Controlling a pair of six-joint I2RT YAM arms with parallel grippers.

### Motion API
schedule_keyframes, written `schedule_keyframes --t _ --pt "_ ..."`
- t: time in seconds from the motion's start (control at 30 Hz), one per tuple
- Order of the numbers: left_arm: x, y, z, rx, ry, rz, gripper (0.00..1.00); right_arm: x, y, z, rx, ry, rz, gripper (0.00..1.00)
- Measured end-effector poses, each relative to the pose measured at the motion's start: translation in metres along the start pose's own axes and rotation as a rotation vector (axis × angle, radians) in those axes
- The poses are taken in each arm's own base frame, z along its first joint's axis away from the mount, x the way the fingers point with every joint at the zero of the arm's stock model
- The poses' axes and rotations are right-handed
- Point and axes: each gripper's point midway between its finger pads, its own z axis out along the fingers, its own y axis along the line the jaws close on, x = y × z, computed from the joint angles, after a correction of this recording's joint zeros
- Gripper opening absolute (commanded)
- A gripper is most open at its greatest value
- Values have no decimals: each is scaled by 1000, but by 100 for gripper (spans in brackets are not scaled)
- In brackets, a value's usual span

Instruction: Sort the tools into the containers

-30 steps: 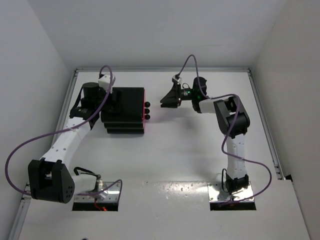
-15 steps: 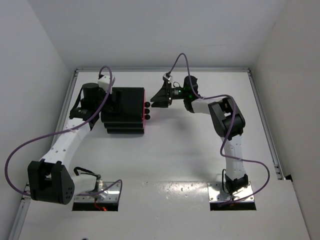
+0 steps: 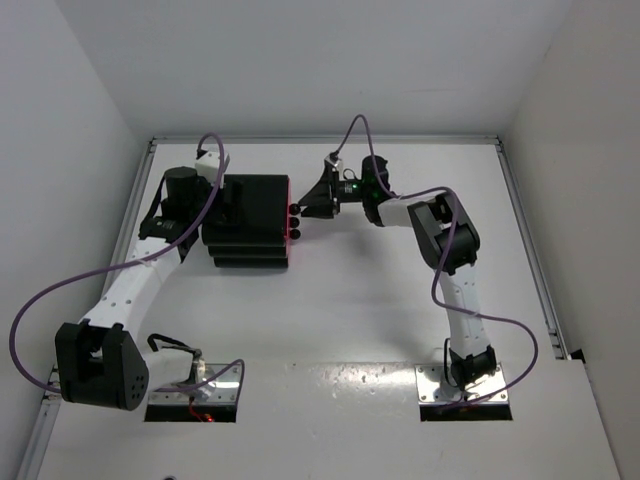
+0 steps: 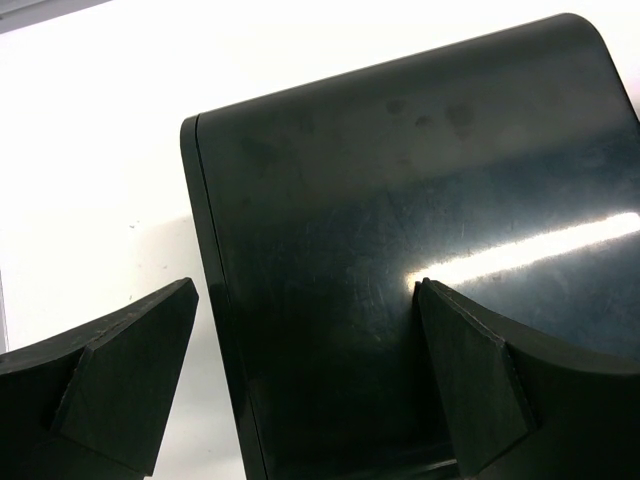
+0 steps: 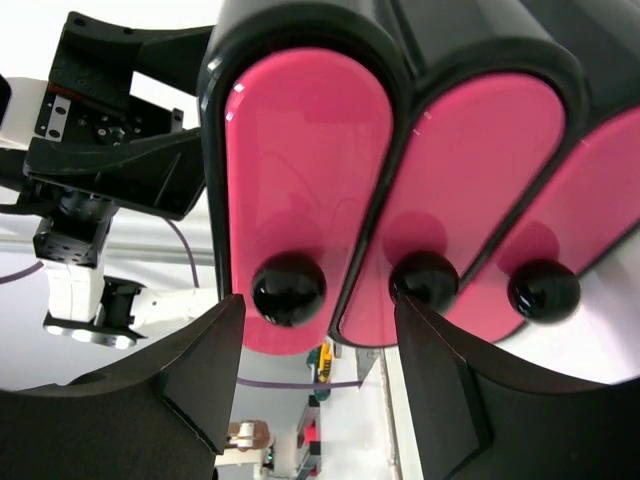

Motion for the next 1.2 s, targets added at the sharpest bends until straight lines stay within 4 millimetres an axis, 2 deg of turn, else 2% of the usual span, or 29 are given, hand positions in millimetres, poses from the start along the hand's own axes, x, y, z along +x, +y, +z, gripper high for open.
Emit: schedule_keyframes --t 0.27,0.4,0.57,0.7,0.9,1.2 --pt "-1 0 1 -1 -11 0 100 0 8 14 -15 16 -31 61" --pt "-1 0 2 -1 -14 0 100 4 9 19 -18 27 -35 54" --pt "-1 0 2 -2 -15 -1 100 6 10 22 -21 33 -34 28" --pt "-1 0 2 -2 -15 -4 100 7 12 21 -26 35 -42 19" --pt "0 1 3 -8 -15 -16 100 7 11 8 -21 16 -33 13" --pt "1 2 2 -28 -20 -50 100 4 8 -34 -10 -16 -14 12"
